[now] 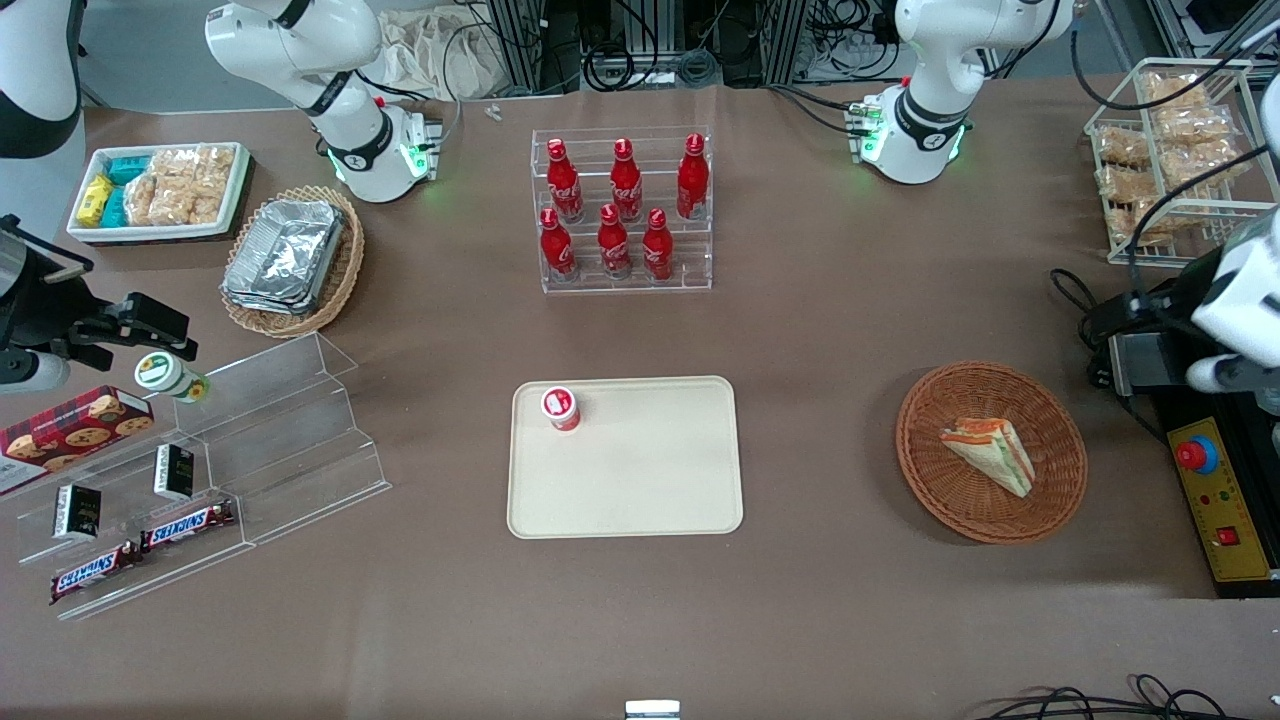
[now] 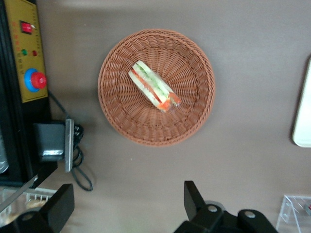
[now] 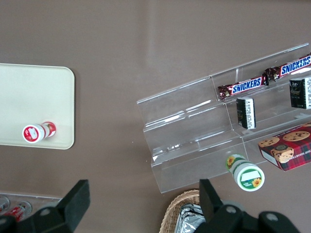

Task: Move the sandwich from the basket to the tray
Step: 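Move the left gripper over the sandwich in the wicker basket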

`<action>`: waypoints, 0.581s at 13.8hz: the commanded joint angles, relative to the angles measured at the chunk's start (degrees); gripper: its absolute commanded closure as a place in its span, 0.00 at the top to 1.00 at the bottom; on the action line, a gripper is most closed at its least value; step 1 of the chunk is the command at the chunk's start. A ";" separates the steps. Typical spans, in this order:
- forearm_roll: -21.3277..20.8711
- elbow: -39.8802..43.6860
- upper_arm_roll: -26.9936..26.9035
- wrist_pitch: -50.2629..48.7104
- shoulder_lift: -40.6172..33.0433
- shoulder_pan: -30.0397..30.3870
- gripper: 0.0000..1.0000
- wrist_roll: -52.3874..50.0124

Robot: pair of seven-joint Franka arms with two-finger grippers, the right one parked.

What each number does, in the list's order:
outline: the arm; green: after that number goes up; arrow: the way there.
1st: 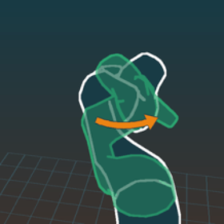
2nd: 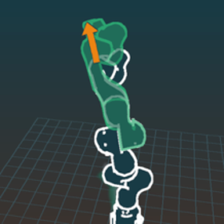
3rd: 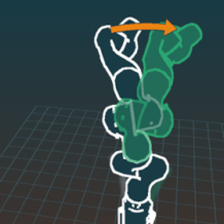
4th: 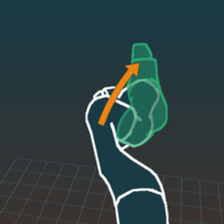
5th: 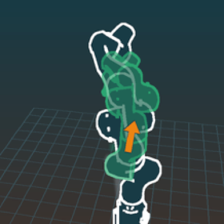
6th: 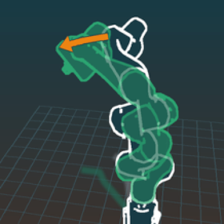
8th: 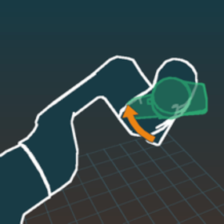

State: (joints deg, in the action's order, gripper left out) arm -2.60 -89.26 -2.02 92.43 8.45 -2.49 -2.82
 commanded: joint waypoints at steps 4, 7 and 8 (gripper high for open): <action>0.84 -17.60 -2.29 18.90 -3.19 0.73 1.00 -1.73; 0.84 -18.23 -2.02 22.17 0.15 0.65 1.00 -11.90; 0.75 -18.32 -1.85 23.57 1.20 0.30 1.00 -16.12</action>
State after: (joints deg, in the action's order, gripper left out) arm -2.21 -106.68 -4.41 113.35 8.77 -1.74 -12.01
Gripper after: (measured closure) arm 0.000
